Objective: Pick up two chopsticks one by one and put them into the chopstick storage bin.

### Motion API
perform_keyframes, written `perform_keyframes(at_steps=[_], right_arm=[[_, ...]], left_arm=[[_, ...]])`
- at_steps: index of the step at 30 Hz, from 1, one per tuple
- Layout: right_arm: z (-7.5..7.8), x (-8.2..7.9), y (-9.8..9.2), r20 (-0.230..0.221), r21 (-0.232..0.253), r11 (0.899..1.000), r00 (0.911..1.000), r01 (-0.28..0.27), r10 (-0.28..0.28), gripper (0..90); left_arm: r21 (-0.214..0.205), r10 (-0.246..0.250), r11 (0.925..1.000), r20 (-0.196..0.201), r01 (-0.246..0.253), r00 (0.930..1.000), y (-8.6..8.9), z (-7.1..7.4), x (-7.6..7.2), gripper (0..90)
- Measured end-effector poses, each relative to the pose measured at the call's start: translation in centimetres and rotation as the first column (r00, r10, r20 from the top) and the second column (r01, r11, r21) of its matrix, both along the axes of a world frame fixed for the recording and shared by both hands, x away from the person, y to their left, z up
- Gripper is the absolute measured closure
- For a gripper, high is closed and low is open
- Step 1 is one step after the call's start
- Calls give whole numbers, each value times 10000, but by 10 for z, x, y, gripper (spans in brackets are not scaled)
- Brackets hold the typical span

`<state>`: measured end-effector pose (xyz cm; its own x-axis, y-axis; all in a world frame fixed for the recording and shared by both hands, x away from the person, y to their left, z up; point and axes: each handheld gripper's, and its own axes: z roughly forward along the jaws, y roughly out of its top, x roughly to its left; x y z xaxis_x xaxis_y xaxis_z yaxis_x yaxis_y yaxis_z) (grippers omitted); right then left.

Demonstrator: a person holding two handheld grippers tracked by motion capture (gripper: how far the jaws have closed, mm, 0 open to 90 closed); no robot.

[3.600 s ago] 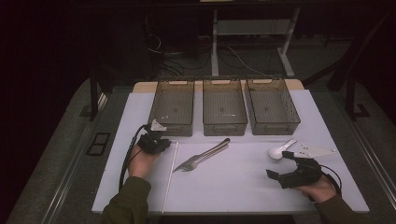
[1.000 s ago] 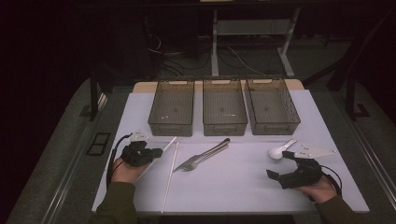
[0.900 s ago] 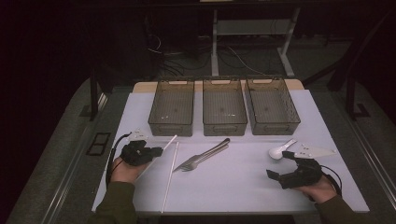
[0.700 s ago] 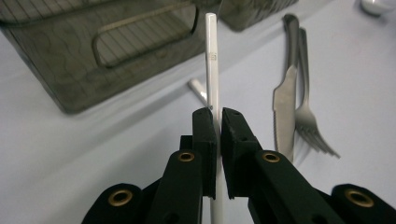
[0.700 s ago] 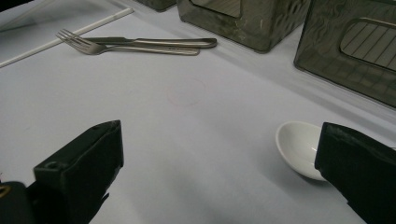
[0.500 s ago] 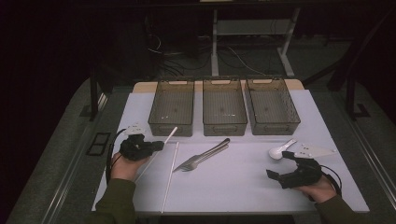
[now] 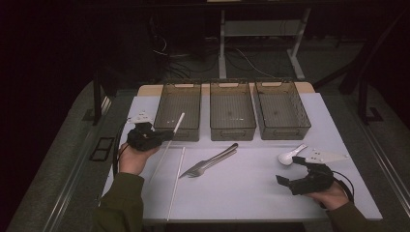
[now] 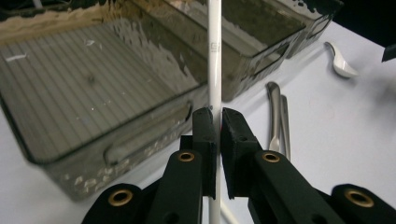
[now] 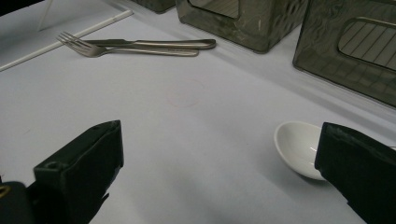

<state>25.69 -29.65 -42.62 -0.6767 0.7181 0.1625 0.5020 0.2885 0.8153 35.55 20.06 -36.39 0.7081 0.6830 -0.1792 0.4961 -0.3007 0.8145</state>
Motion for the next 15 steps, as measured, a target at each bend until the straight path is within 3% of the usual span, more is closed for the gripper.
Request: perform_keyframes(at_steps=[15], right_arm=[[0, 0, 0, 15, 43, 10000, 10000, 0, 0, 11]], left_arm=[[46, 40, 10000, 452, -42, 9990, -16, 49, 41, 843]])
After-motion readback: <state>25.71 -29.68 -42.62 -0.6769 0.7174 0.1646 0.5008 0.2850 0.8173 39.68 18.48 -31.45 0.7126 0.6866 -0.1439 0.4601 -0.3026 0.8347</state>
